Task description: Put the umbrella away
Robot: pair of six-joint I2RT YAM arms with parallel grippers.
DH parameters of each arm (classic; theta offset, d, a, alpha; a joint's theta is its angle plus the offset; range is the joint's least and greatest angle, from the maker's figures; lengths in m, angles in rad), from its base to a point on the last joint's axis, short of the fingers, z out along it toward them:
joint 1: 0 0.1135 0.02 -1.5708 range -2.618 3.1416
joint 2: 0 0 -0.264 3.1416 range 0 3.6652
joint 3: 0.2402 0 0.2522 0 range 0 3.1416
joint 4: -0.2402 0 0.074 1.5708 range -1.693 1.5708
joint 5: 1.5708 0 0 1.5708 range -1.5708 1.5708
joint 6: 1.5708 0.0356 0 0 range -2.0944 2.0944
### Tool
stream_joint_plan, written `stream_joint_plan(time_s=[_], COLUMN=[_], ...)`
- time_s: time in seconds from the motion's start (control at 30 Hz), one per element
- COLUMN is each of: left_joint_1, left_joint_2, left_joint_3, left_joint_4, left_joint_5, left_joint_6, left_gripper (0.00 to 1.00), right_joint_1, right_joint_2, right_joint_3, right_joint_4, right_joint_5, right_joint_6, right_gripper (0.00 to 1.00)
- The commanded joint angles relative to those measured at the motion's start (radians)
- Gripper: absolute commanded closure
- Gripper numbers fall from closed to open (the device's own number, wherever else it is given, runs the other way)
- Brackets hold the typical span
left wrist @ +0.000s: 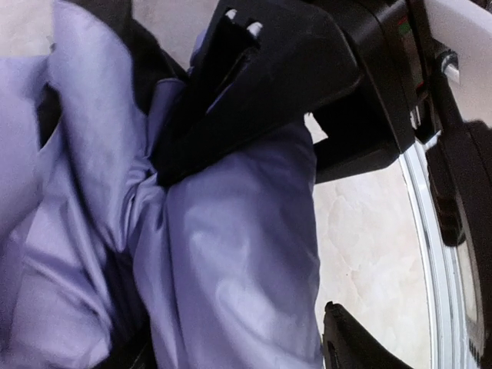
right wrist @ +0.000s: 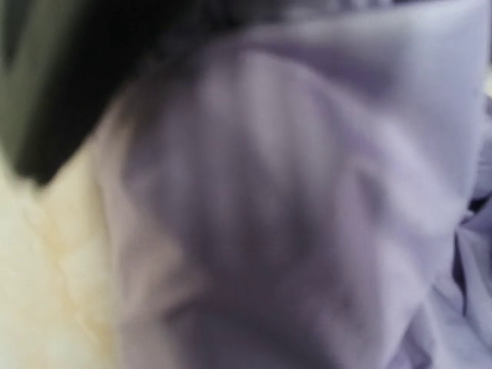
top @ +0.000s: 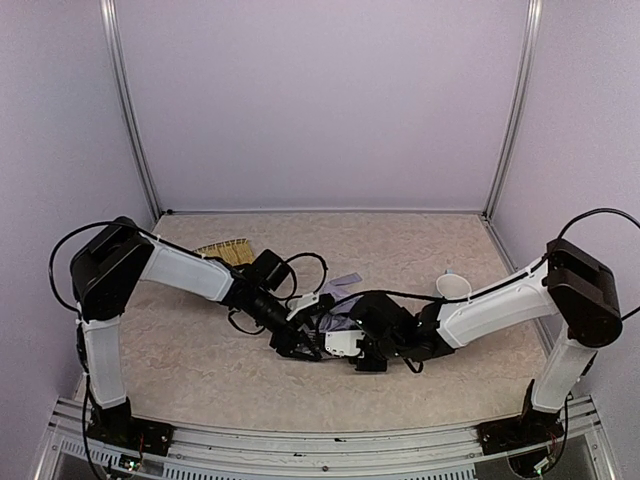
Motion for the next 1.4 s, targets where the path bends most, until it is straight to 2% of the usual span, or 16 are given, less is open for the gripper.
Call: stream_joint_plan(time_s=[0.0, 0.17, 0.23, 0.3, 0.5, 0.7, 0.9, 1.13, 1.23, 1.27, 1.37], left_joint_1=[0.043, 0.046, 0.042, 0.025, -0.143, -0.314, -0.33, -0.328, -0.328, -0.334, -0.343], left_joint_2=[-0.111, -0.322, -0.396, -0.455, -0.578, -0.494, -0.355, -0.206, -0.145, -0.126, -0.095], left_joint_3=[-0.14, -0.378, -0.476, -0.545, -0.647, -0.593, -0.51, -0.447, -0.388, -0.371, -0.336], left_joint_4=[0.236, 0.59, 0.745, 0.792, 0.723, 0.636, 0.623, 0.555, 0.418, 0.379, 0.301], left_joint_5=[-0.087, -0.183, -0.27, -0.342, -0.524, -0.788, -0.881, -0.979, -0.933, -0.92, -0.864], left_joint_6=[-0.126, -0.177, -0.186, -0.157, 0.045, 0.195, 0.271, 0.277, 0.226, 0.213, 0.151], left_gripper=[0.37, 0.37, 0.37, 0.38, 0.44, 0.38, 0.37, 0.39, 0.46, 0.52, 0.6], right_joint_1=[-0.012, -0.045, -0.063, -0.083, -0.177, -0.217, -0.272, -0.296, -0.321, -0.333, -0.344], right_joint_2=[0.035, 0.049, 0.063, 0.081, 0.182, 0.315, 0.438, 0.489, 0.46, 0.432, 0.338], right_joint_3=[0.003, 0.091, 0.128, 0.171, 0.277, 0.347, 0.42, 0.452, 0.446, 0.437, 0.413], right_joint_4=[-0.265, -0.442, -0.513, -0.593, -0.764, -0.842, -0.871, -0.863, -0.81, -0.79, -0.728], right_joint_5=[-0.107, -0.269, -0.356, -0.436, -0.781, -0.903, -0.952, -0.962, -0.927, -0.919, -0.914], right_joint_6=[0.07, 0.138, 0.161, 0.17, 0.163, 0.114, 0.088, 0.064, 0.106, 0.125, 0.147], right_gripper=[0.89, 0.9, 0.9, 0.9, 0.87, 0.86, 0.88, 0.86, 0.78, 0.73, 0.58])
